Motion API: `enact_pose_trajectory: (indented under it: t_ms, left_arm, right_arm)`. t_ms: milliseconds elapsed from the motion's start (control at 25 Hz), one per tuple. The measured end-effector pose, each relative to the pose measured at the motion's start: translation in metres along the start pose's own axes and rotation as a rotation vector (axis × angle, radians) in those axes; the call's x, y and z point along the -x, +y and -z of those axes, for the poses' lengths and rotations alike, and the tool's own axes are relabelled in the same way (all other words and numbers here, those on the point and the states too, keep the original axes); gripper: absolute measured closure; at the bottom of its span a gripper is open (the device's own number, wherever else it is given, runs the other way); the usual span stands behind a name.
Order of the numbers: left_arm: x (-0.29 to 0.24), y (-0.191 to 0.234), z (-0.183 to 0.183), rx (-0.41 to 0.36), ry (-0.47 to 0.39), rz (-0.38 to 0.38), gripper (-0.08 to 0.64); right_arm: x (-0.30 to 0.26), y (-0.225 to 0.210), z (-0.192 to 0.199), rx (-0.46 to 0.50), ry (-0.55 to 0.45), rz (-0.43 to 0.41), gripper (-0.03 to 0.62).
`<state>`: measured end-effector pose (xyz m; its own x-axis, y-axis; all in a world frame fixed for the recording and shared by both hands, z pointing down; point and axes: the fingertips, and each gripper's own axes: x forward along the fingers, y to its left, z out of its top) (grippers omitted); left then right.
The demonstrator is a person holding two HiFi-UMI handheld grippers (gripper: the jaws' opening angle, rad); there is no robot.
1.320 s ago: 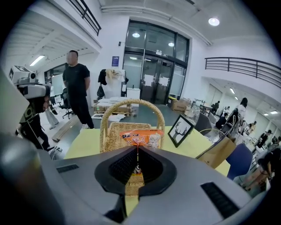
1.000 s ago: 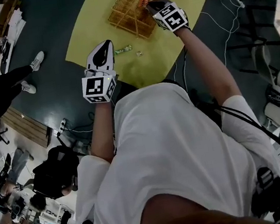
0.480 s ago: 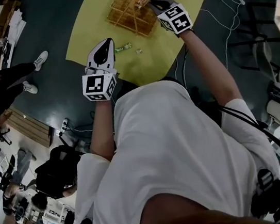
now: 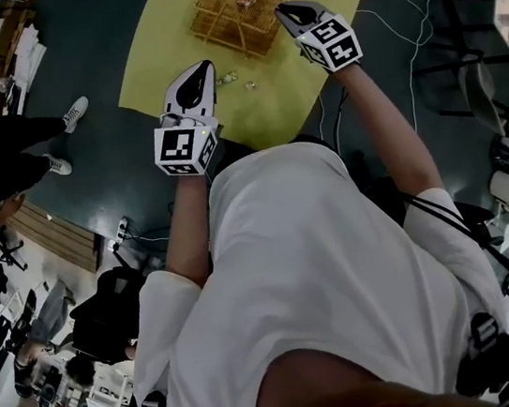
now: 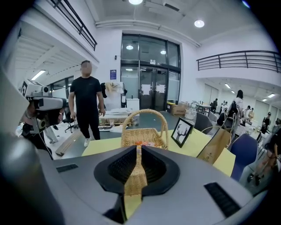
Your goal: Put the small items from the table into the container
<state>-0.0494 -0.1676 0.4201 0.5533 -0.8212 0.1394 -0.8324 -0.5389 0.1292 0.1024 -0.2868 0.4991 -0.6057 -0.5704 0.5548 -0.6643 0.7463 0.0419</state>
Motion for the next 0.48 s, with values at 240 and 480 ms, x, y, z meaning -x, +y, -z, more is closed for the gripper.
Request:
enact_pose_trajectory:
  t_ms: [240, 480]
  left_arm:
    - [0.008, -0.005, 0.009, 0.005, 0.011, -0.001, 0.552]
    - [0.014, -0.003, 0.022, 0.026, 0.029, -0.008, 0.552]
  right_arm:
    - [0.016, 0.033, 0.009, -0.007, -0.019, -0.051, 0.563]
    - [0.021, 0.065, 0.033, -0.029, -0.009, -0.099, 0.563]
